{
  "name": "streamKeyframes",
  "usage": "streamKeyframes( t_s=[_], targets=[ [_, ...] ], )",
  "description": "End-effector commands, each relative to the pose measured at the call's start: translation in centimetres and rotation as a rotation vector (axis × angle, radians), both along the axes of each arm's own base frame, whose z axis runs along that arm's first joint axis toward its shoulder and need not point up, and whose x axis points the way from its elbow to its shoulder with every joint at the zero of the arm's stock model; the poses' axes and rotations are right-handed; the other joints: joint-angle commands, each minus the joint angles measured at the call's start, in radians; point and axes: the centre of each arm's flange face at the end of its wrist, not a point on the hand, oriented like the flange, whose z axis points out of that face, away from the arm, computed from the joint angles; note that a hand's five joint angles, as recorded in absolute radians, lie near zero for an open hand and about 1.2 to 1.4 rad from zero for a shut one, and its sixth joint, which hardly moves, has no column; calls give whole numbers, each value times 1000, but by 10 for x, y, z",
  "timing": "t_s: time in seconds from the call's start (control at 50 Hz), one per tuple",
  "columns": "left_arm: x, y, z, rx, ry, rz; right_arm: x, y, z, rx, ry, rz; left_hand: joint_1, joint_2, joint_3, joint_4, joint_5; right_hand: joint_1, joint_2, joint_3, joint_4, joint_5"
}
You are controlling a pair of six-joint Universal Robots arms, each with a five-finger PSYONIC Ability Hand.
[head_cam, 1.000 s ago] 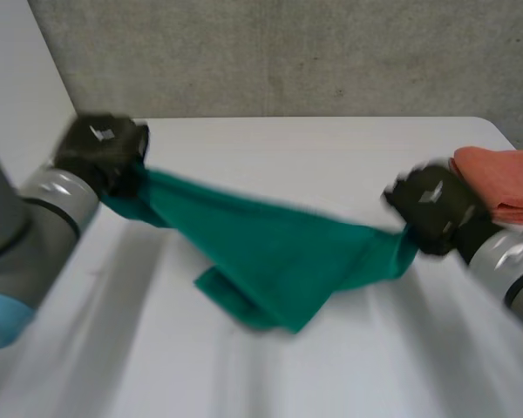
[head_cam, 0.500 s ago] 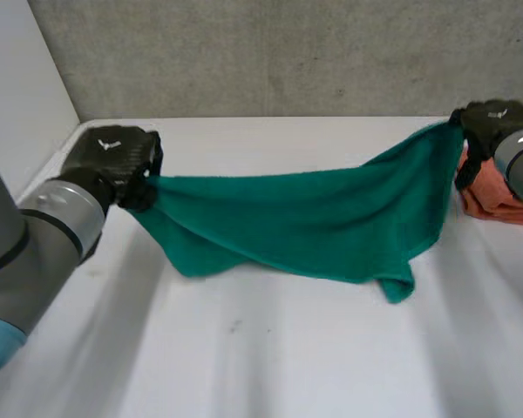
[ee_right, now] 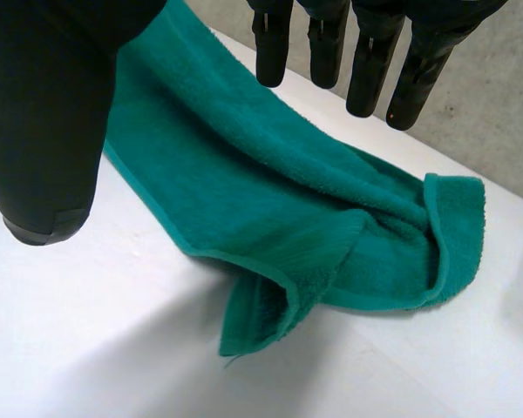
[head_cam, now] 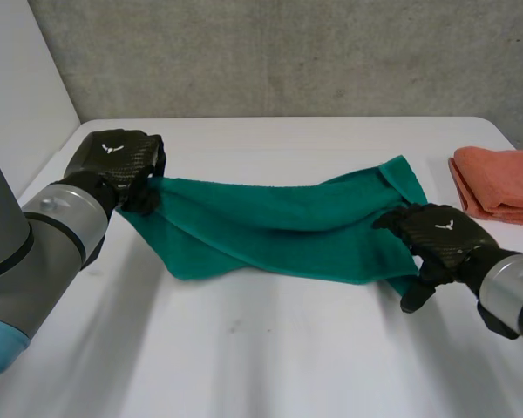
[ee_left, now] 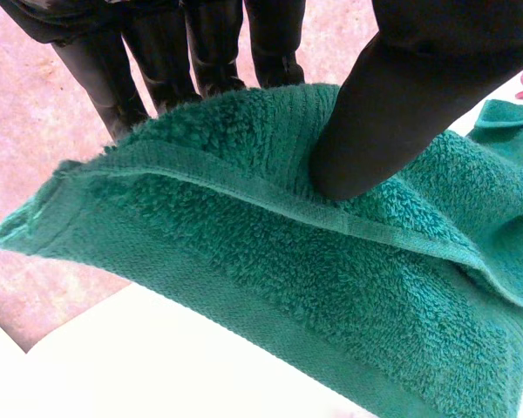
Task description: Fold the laundry.
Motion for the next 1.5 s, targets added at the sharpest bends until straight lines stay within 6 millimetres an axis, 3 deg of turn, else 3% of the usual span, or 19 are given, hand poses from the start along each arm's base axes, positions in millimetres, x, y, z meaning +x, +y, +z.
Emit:
streamKeyframes(
  t_s=[0.02,0.3,0.36,0.42,0.52,0.58,0.66,0.68,0.78,0.84,0.96,1.06,1.08,1.2,1.3,1.34,1.42,1.44,1.5],
  targets=[
    [0,0,4,-12,7,-1,6,-22,-42,-58,52,16,279,204,206,198,243,182,161,155,151,143],
    [0,2,12,-35,20,-3,8,-59,-74,-95,153,12,279,204,206,198,243,364,343,337,333,325],
    [0,3,14,-39,23,-3,7,-70,-75,-119,163,-14,279,204,206,198,243,651,630,624,620,612],
    [1,3,16,-42,26,1,7,-79,-72,-151,165,-30,279,204,206,198,243,1195,1174,1169,1165,1156],
    [4,5,25,-67,40,2,6,-91,-53,-203,154,-51,279,204,206,198,243,1197,1176,1170,1166,1158],
    [7,8,37,-102,54,7,5,-94,-27,-255,141,-54,279,204,206,198,243,1197,1176,1170,1166,1158],
    [12,17,57,-143,65,4,-3,-83,47,-346,154,-69,279,204,206,198,243,1197,1176,1170,1166,1158],
    [14,19,62,-147,66,4,-8,-73,78,-368,155,-73,279,204,206,198,243,1197,1176,1170,1166,1158],
    [28,28,90,-170,54,35,-11,-53,145,-416,154,-49,279,204,206,198,243,1197,1176,1170,1166,1158],
    [33,31,99,-172,10,44,-11,-43,175,-449,170,-34,279,204,206,198,243,1197,1176,1170,1166,1158],
    [37,29,109,-200,-81,40,-12,-32,198,-477,255,-9,279,204,206,198,243,1197,1176,1170,1166,1158],
    [34,13,91,-159,-169,38,-9,-40,173,-380,380,45,279,204,206,198,243,1197,1176,1170,1166,1158],
    [31,3,76,-118,-203,31,-2,-47,157,-336,414,80,279,204,206,198,243,1197,1176,1170,1166,1158],
    [20,-28,29,9,-281,16,29,-52,117,-248,468,162,279,204,206,198,243,1197,1176,1170,1166,1158],
    [6,-65,3,46,-297,12,44,-102,105,-366,425,39,279,204,206,198,243,1197,1176,1170,1166,1158],
    [-1,-86,9,-12,-275,24,47,-119,113,-443,383,-19,279,204,206,198,243,1197,1176,1170,1166,1158],
    [-9,-117,48,-207,-201,85,53,-151,151,-686,230,-138,279,204,206,198,243,1197,1176,1170,1166,1158],
    [-10,-125,71,-318,-155,115,56,-158,172,-799,154,-171,279,204,206,198,243,1197,1176,1170,1166,1158],
    [-11,-132,109,-498,-73,151,58,-163,203,-954,38,-212,279,204,206,198,243,1197,1176,1170,1166,1158]
  ],
)
